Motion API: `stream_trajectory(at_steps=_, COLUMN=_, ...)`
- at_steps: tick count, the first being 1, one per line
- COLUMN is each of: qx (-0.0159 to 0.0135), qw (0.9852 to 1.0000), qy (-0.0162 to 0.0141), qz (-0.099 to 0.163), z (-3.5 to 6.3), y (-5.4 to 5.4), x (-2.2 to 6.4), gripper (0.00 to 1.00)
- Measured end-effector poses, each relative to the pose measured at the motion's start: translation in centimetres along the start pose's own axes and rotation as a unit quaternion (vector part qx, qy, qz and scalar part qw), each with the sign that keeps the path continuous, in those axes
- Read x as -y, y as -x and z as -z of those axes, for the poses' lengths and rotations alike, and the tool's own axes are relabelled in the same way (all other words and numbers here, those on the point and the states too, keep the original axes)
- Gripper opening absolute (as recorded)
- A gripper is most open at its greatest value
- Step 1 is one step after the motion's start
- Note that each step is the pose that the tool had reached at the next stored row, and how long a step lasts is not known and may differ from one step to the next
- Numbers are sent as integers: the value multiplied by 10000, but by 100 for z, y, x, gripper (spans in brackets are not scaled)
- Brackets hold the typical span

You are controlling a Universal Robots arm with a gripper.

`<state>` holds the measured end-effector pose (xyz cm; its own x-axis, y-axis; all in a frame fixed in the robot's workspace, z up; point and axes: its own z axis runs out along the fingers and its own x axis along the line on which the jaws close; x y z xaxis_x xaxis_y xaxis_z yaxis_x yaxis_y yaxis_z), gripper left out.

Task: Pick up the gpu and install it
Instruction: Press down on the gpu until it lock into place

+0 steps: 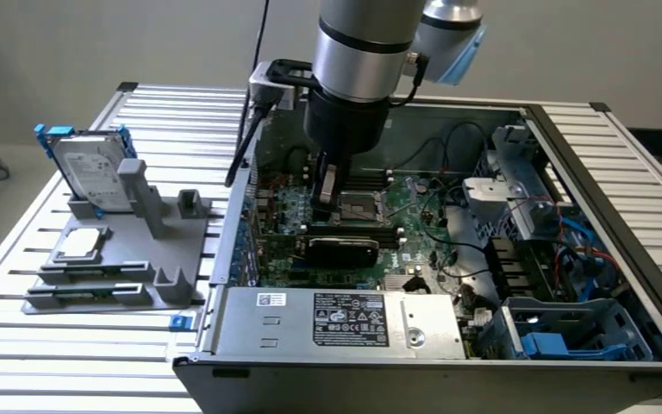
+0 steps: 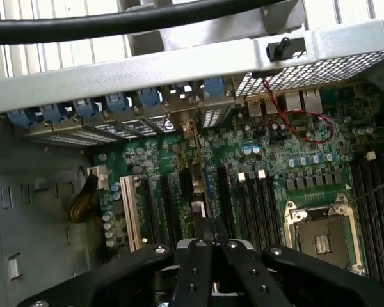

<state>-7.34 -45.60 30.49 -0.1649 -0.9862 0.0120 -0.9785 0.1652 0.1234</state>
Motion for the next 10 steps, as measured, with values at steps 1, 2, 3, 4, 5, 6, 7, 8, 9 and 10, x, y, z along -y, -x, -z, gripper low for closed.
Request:
stream_trajectory(at_steps=1, qx=0, qw=10000, qy=0, qz=0, z=6, y=0, x=0, gripper=11)
stream_trajectory(at_steps=2, qx=0, qw=10000, qy=0, qz=0, z=12, y=0, x=-1, gripper=11)
stream_trajectory(at_steps=3, qx=1, qw=10000, qy=0, qz=0, z=18, y=0, x=-2, gripper=11)
stream_trajectory(at_steps=4, qx=-1, qw=10000, qy=0, qz=0, z=25, y=0, x=-3, gripper=11)
stream_trajectory(at_steps=5, qx=0, qw=10000, qy=0, qz=0, z=30, y=0, x=-4, gripper=11)
stream_trajectory(at_steps=6, qx=0, qw=10000, qy=0, qz=0, z=36, y=0, x=-4, gripper=11)
stream_trajectory(at_steps=7, qx=0, qw=10000, qy=0, qz=0, z=42, y=0, x=-5, gripper=11)
stream_trajectory(at_steps=8, qx=0, qw=10000, qy=0, qz=1, z=48, y=0, x=-6, gripper=11)
stream_trajectory(at_steps=9, qx=0, qw=10000, qy=0, qz=0, z=54, y=-1, x=-6, gripper=11)
stream_trajectory(at_steps=10, qx=0, qw=10000, qy=0, qz=1, z=60, y=-1, x=-7, gripper=11)
